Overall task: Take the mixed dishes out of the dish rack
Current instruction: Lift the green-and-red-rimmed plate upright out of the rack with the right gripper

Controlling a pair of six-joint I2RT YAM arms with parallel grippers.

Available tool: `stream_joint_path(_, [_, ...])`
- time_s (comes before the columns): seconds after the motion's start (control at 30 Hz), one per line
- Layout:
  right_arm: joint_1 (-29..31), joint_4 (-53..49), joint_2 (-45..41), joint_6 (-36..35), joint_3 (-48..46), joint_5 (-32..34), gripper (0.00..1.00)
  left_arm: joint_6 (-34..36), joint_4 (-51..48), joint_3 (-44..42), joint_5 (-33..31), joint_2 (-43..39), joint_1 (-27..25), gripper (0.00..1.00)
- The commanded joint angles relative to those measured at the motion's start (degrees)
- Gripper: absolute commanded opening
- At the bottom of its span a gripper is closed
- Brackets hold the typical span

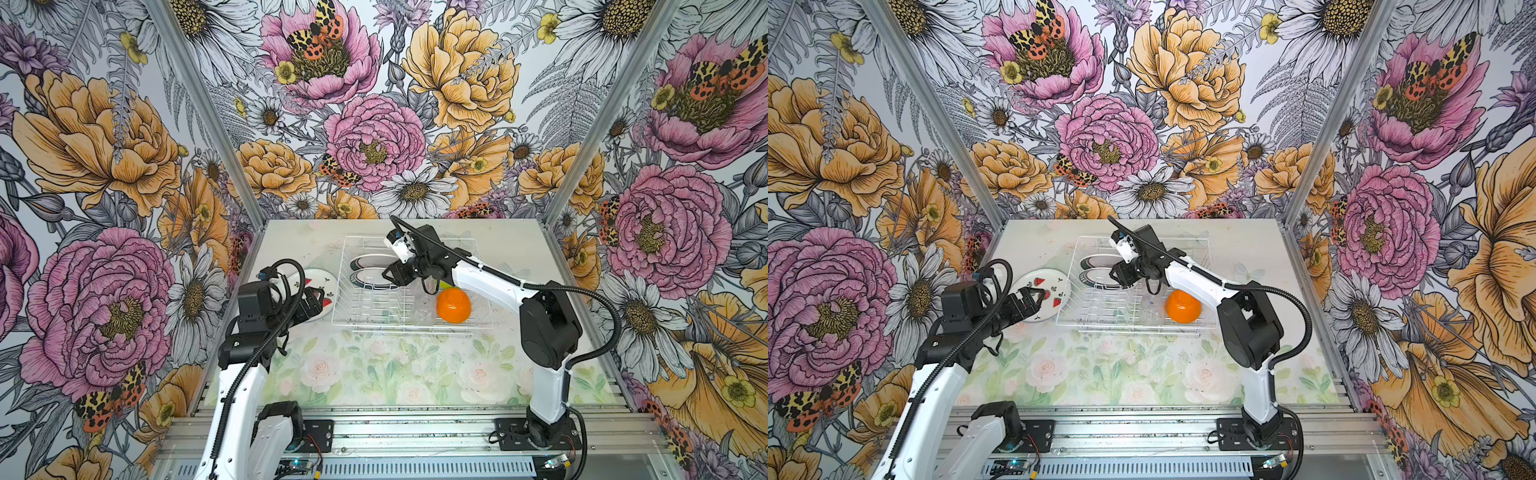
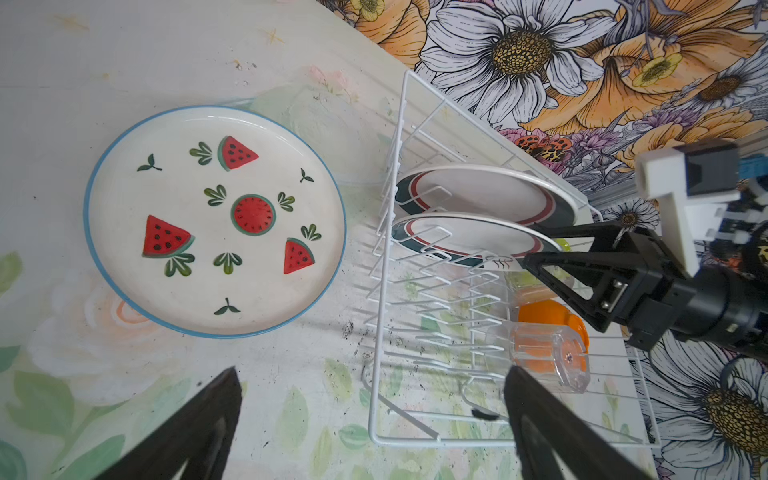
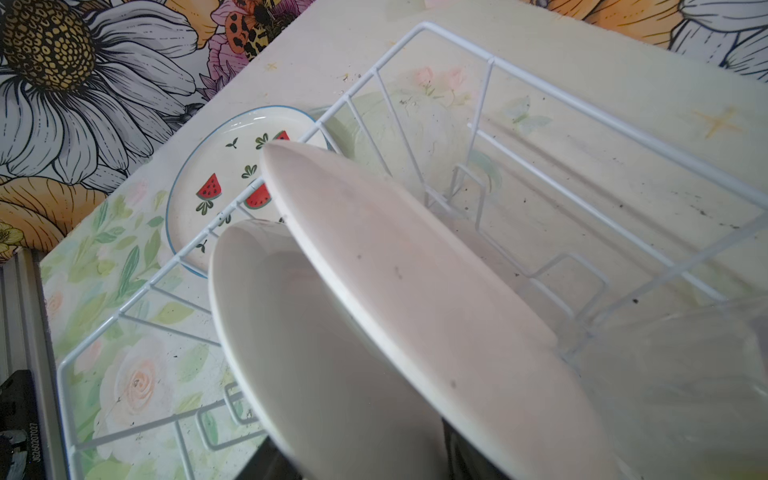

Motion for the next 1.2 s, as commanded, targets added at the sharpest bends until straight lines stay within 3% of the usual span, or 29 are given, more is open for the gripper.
stream_joint_path(0.0, [1.3,0.3,0.2,-2.2,1.5,3.3,0.51,-0.7,2.2,-0.8,1.8,0.4,0.9,0.99])
stream_joint_path(0.2, [2.3,0.3,-0.3,-3.8,1.1,10.9,0.4,-0.9,2.4,-1.0,2.5,0.7,1.6,0.98])
stream_joint_path(0.7, [5.3,0.5,-2.9,-11.2,1.0,18.8,0.06,-4.0,4.7,-2.3,5.0,1.9,2.6,0.99])
stream_joint_path(1.17, [5.8,0.6,-6.2,-14.0,1.0,22.3,0.0,-7.6,7.2,-2.8,1.3,-0.3,-2.2,0.99])
